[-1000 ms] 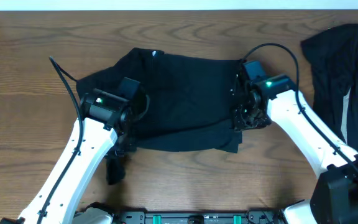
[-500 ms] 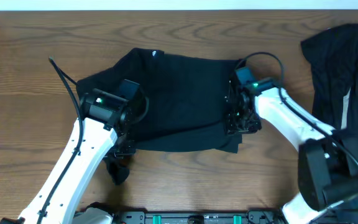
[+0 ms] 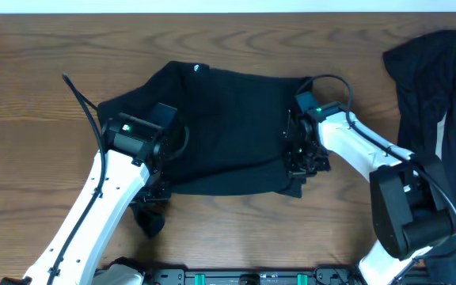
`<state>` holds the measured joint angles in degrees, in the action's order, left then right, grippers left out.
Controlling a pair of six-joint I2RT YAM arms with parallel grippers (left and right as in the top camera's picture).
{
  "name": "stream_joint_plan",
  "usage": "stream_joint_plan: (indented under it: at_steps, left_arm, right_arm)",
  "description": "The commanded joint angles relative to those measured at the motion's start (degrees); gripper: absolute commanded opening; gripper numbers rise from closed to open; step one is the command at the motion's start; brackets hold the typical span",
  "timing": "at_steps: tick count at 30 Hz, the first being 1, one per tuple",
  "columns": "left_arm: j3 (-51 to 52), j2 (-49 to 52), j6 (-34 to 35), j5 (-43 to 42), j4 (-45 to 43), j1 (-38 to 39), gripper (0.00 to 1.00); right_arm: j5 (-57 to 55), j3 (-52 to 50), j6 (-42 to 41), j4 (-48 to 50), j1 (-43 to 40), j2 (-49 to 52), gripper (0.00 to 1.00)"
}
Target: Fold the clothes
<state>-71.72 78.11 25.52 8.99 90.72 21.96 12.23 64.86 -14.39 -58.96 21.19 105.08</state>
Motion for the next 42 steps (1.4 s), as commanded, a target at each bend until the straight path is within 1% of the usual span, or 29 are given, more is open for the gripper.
stream_joint_plan:
  at_steps: [1,6,10,15,19,20,21,22,23,25,26,28,29,30,32,33,34,36,40,41,42]
  left_arm:
    - [-0.17,0.00,0.74,0.13,0.74,-0.07,0.06]
    - [-0.17,0.00,0.74,-0.20,0.74,-0.09,0.06]
    - [-0.20,0.00,0.76,-0.94,0.96,-0.09,0.06]
    - [-0.17,0.00,0.72,-4.57,2.01,-0.07,0.06]
    - [-0.17,0.00,0.74,-4.94,2.03,-0.07,0.07]
    - [-0.17,0.00,0.72,-4.92,2.01,-0.07,0.09]
    - [-0.17,0.00,0.72,-4.92,1.99,-0.07,0.16]
    - [-0.17,0.00,0.70,-4.87,1.97,-0.07,0.25]
    - [-0.17,0.00,0.72,-4.70,1.95,-0.09,0.28]
    - [-0.17,0.00,0.70,-4.46,1.84,-0.07,0.40]
    - [-0.20,0.00,0.68,-4.46,1.81,-0.09,0.42]
    - [-0.20,0.00,0.46,-4.39,1.79,-0.09,0.46]
    - [-0.20,0.00,0.50,-3.91,1.77,-0.09,0.49]
    - [-0.20,0.00,0.33,-3.06,1.05,-0.09,0.53]
    - [-0.20,0.00,-0.66,-1.33,-0.70,-0.09,0.58]
    - [-0.17,0.00,-1.68,-1.16,-1.97,-0.09,0.59]
    - [-0.20,0.00,-2.89,-1.25,-3.58,-0.07,0.59]
    - [-0.20,0.00,-4.44,-1.51,-7.28,-0.07,0.60]
    - [-0.20,0.02,-10.34,-5.68,-15.67,-0.07,0.59]
    - [-0.20,0.02,-10.95,-6.88,-18.80,-0.07,0.58]
    - [-0.17,0.02,-10.93,-6.91,-20.15,-0.07,0.54]
  right_arm:
    - [-2.93,1.55,1.18,-4.46,-0.37,-6.97,0.02]
    - [-5.29,2.25,0.85,-12.52,-0.48,-18.82,0.01]
    - [-5.35,2.21,-2.80,-17.27,-0.37,-25.05,0.01]
    - [-5.27,1.97,-5.07,-22.84,0.24,-26.05,0.01]
    - [-5.35,1.66,-5.33,-24.65,1.25,-26.05,0.02]
    - [-5.38,1.66,-5.33,-24.52,1.40,-26.05,0.04]
    - [-5.46,1.66,-5.33,-24.11,1.38,-26.05,0.06]
    - [-6.12,1.66,-5.38,-23.45,1.29,-26.05,0.11]
    - [-6.78,1.66,-5.38,-22.60,1.20,-26.05,0.20]
    - [-7.96,1.66,-6.36,-20.79,1.09,-26.05,0.29]
    - [-8.76,1.66,-7.08,-19.65,0.87,-26.05,0.33]
    - [-9.64,1.66,-7.89,-16.52,0.11,-26.05,0.37]
    - [-9.64,1.66,-7.89,-14.60,-0.39,-26.05,0.37]
    - [-9.62,1.66,-7.87,-9.68,-1.77,-25.99,0.38]
    - [-9.38,1.66,-7.87,-4.68,-3.19,-25.68,0.38]
    - [-9.27,1.66,-7.87,-2.21,-3.91,-25.31,0.35]
    - [-9.16,1.66,-7.82,0.17,-4.61,-24.72,0.32]
    - [-8.76,1.66,-7.82,4.90,-6.14,-22.60,0.29]
    - [-7.39,1.68,-7.80,13.14,-9.18,-15.87,0.24]
    - [-5.51,1.75,-7.63,17.31,-10.86,-11.85,0.22]
    - [-4.35,1.88,-7.61,19.67,-11.80,-9.49,0.20]
